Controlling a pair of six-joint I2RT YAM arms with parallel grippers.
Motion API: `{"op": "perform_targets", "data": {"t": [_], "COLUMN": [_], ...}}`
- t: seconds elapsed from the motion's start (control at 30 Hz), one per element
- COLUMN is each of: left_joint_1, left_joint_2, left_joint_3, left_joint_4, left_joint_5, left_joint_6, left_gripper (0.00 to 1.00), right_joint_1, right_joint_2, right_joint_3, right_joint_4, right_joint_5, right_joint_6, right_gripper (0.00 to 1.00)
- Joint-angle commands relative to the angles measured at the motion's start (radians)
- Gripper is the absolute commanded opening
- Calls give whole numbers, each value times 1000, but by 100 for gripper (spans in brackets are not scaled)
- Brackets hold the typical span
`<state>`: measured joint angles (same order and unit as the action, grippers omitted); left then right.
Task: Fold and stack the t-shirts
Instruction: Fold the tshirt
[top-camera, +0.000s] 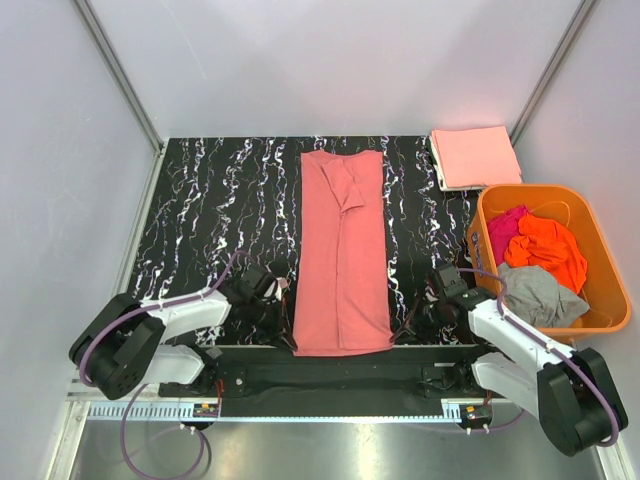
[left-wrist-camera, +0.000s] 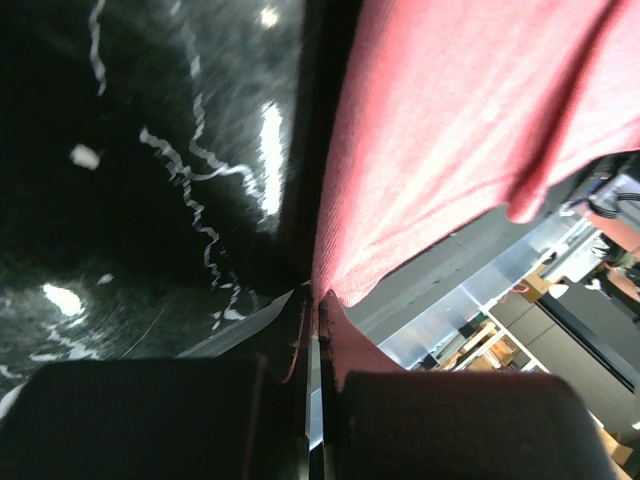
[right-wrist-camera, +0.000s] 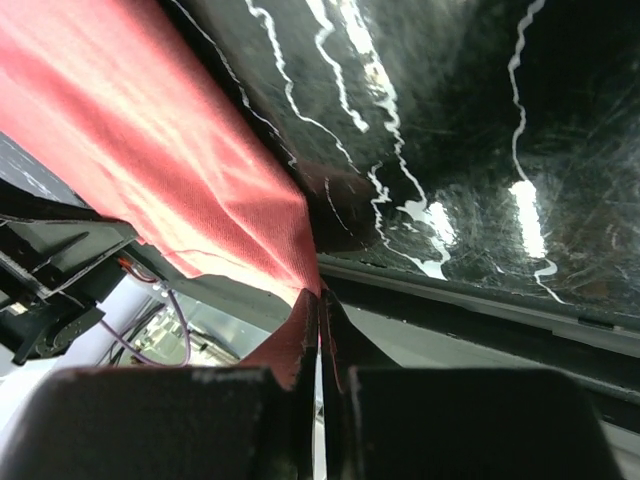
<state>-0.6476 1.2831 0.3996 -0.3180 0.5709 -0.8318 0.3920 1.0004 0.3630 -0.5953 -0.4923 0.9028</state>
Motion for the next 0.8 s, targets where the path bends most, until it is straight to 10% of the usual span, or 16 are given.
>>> {"op": "perform_targets", "data": {"t": [0.0, 0.4, 0.77], "left_joint_1": [-12, -14, 121], "left_joint_2": [-27, -94, 54], "left_joint_3": [21, 112, 450], "left_joint_4": [-53, -47, -79], "left_joint_5": [-42, -23, -135], "left_joint_6": [-9, -49, -43], "left_gripper": [0, 0, 0], "right_joint_1": [2, 1, -80], "right_joint_2": [-17, 92, 380], "right_joint_3": [-18, 57, 473], "right_joint_4": [35, 106, -40], "right_joint_5": [-43, -85, 8], "right_joint_6": [22, -22, -212], "right_gripper": [0, 0, 0]}}
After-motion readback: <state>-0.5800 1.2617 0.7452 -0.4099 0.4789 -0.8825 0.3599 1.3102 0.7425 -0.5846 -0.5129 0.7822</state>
